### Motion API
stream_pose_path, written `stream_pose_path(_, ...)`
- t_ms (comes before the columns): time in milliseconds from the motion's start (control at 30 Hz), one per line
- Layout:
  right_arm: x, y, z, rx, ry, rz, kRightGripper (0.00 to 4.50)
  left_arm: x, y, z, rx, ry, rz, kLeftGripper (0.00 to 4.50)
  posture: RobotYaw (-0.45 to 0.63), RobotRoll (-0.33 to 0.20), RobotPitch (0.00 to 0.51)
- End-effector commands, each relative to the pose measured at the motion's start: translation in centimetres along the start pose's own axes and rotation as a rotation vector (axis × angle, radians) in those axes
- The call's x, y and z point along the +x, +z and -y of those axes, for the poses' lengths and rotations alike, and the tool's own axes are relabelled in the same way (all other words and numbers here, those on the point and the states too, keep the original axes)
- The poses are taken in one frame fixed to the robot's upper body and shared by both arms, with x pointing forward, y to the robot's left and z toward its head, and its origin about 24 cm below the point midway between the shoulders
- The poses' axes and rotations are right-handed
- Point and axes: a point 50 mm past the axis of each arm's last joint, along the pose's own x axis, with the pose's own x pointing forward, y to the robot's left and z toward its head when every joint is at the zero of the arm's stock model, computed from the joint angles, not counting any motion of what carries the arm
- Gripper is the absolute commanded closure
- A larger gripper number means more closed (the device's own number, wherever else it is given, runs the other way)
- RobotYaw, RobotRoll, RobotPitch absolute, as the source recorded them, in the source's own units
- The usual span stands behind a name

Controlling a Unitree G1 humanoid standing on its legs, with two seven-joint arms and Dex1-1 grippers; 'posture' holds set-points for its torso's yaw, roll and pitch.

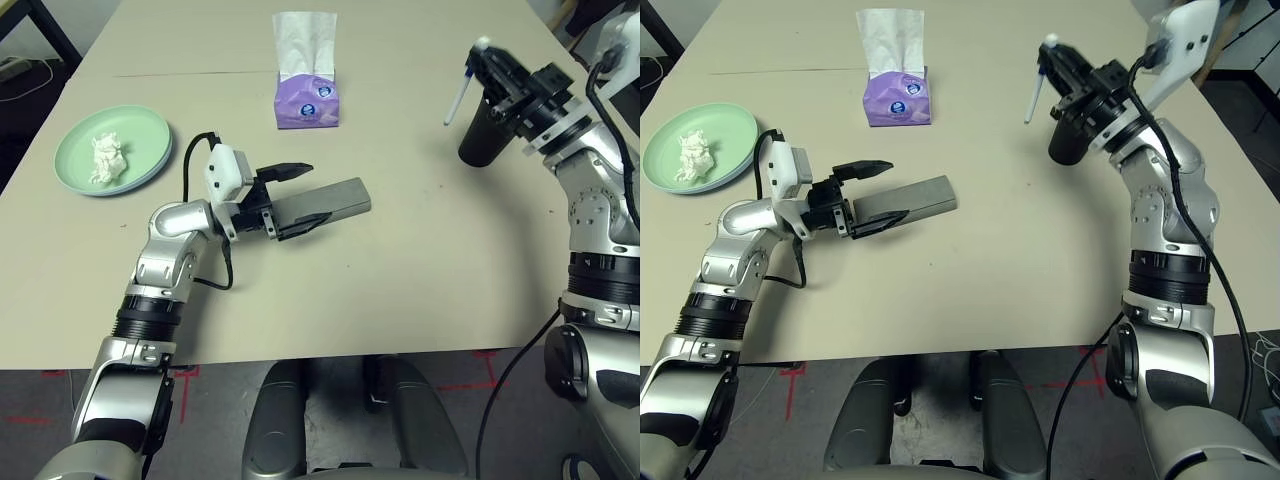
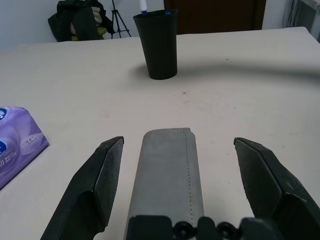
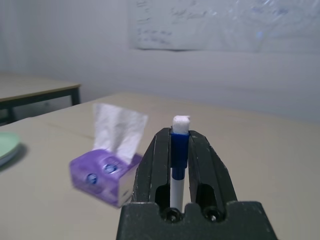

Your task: Organize and tidy the items on the table.

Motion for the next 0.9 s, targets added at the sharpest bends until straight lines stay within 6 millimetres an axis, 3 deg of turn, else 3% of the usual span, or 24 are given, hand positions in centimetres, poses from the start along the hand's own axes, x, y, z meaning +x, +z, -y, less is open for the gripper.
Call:
stream_pose_path(33,-0.3,0.1,1.2,-0.035,-0.107,0.034,4.18,0.2,0.3,-0.4,-0.022,0.039,0.029,0.00,0.04,0.000,0.176)
stream_pose_path(367,-0.1,-0.3,2.7,-0.076,-0.294,0.072,4.18,0.1,0.5,-0.4,-0.024,0.034,0.032,0.00,0.04,0.000,0.175)
stream_pose_path(667,-0.9,-2.9,2.3,-0.039,-0.321,-0.094,4.18,0.1,0.6,-0.4,-0.026,0.030,0.033,0.00,0.04,0.000,0.173)
stream_pose_path(900,-1.1,-3.5,2.2,-0.040,-0.345,-0.134,1.68,-0.1,0.5,-0.4,-0.029,0.037,0.028,0.00,0.04,0.000,0.173)
